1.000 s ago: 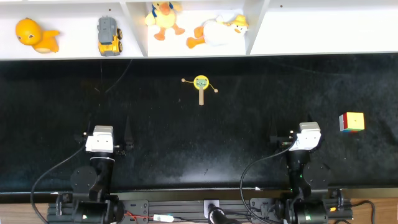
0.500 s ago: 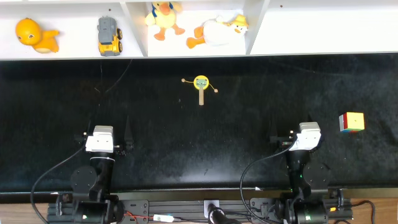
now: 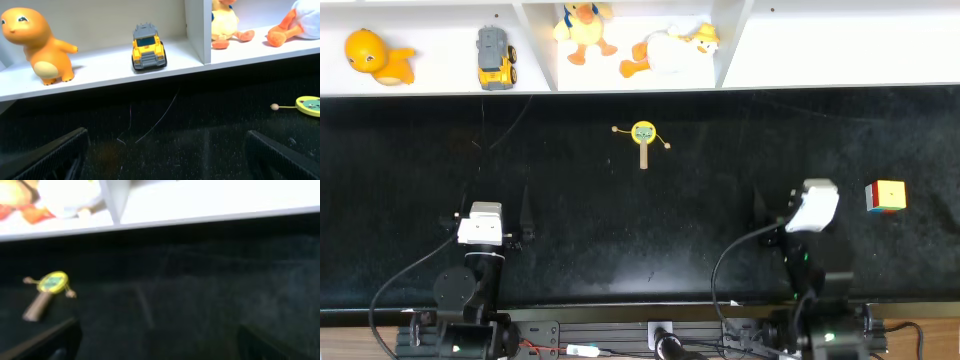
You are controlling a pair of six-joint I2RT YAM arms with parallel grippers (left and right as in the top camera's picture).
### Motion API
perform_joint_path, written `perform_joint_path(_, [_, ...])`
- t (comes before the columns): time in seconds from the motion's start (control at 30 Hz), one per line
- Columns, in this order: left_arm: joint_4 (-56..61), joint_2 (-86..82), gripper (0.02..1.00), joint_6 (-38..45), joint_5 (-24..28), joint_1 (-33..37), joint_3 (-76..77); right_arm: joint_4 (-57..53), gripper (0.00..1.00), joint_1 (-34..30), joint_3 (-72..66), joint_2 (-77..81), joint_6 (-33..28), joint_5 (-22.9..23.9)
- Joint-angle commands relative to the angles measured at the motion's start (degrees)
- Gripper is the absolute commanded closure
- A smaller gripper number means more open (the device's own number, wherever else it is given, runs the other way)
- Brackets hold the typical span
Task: Store Toys
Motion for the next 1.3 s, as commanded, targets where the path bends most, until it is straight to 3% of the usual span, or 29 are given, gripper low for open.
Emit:
perform_joint_path(0.03, [-0.11,-0.68,0.02,-0.44,0.98,0.35,-0.15,-6.16,0.007,3.28,13.33,11.76,7.23,-0.55])
perform_joint_path(0.1, [-0.11,-0.68,0.02,-0.44,0.98,0.35,-0.15,-10.95,0.003,5.79,18.27,17.33,9.84,1.27])
perform_joint_path(0.3, [-0.09,-0.68,0.02,-0.44,0.98,0.35,-0.15,-19.21,0.005,17.46,28.52,32.0,26.32,11.52])
perform_joint_path(0.67, [-0.11,-0.68,0.02,-0.44,0.98,0.35,-0.15,-19.02,0.005,31.36,39.12,56.08,44.96,17.31])
perform_joint_path(0.9, [-0.11,-0.68,0.02,-0.44,0.98,0.35,-0.15,-18.43,0.005,38.64,49.77,69.05,45.53,21.7])
perform_joint_path(1.1, [-0.11,-0.68,0.02,-0.44,0.98,0.35,-0.15,-19.02,0.005,39.5,57.72,79.17,45.35,21.49])
perform_joint_path(1.3, [-0.11,-0.68,0.023,-0.44,0.98,0.35,-0.15,-20.63,0.005,39.52,62.71,86.68,39.5,18.14])
